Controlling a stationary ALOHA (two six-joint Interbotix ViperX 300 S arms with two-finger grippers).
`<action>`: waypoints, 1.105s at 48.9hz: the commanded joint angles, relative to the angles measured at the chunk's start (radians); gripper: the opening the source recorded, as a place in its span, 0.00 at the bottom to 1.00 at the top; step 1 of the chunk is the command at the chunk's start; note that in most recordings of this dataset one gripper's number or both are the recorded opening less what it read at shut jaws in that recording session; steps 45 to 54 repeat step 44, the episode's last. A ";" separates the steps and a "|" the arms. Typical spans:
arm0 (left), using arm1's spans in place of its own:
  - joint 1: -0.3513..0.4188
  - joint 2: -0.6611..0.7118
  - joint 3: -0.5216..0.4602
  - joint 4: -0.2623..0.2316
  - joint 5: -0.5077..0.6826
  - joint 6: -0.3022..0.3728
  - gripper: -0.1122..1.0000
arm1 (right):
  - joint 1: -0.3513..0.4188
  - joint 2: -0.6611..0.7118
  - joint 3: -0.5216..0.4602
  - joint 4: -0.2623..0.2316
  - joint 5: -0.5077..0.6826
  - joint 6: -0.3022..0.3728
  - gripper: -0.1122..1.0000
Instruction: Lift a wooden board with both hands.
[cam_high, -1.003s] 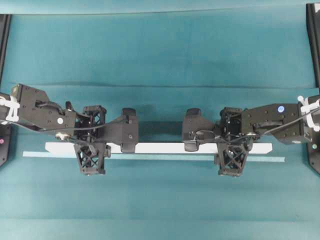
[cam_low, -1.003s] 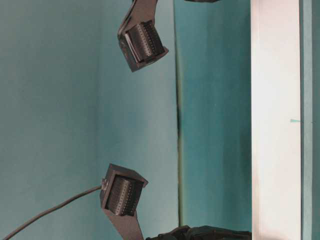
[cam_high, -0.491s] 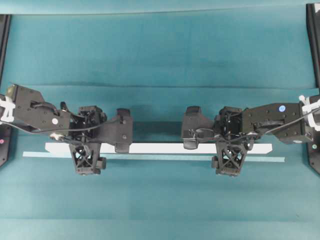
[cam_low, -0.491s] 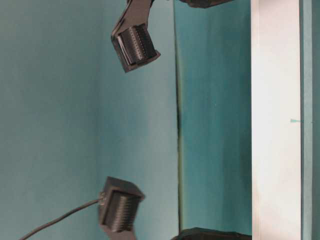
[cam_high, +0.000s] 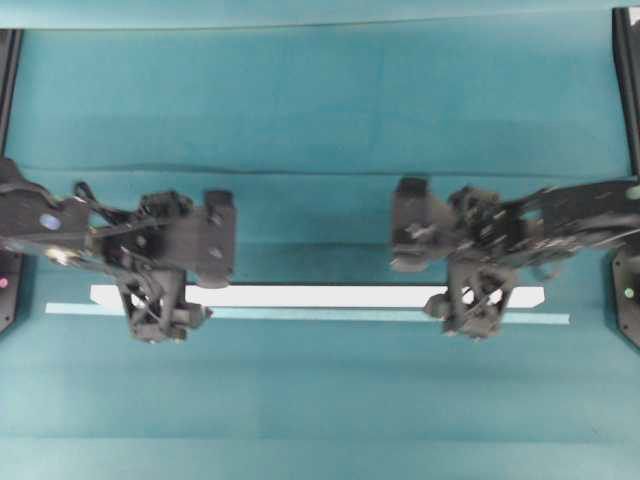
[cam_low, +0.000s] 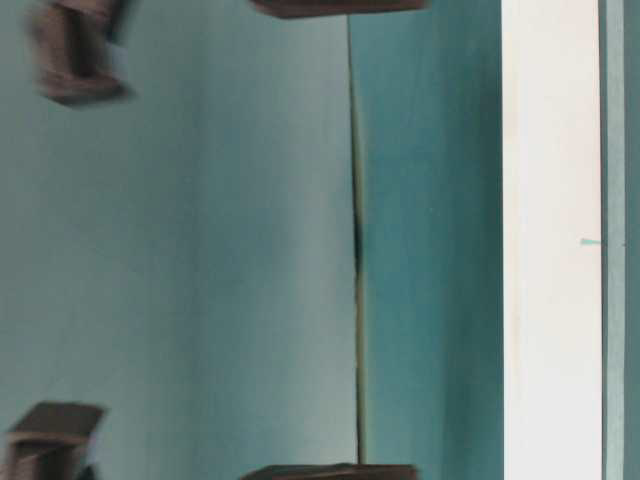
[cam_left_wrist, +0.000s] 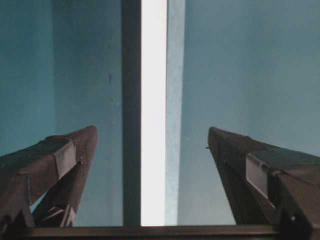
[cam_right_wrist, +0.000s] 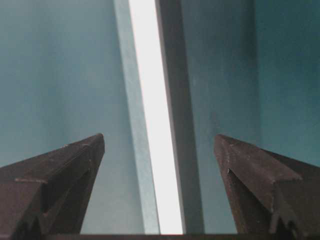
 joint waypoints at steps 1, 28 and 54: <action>-0.003 -0.058 -0.006 0.002 -0.006 0.002 1.00 | -0.005 -0.064 0.000 -0.005 -0.003 0.008 0.93; -0.014 -0.319 0.023 0.003 -0.167 0.025 1.00 | -0.015 -0.515 0.163 -0.021 -0.167 0.006 0.93; -0.025 -0.445 0.055 0.002 -0.344 0.005 0.99 | -0.015 -0.706 0.218 -0.021 -0.225 0.009 0.92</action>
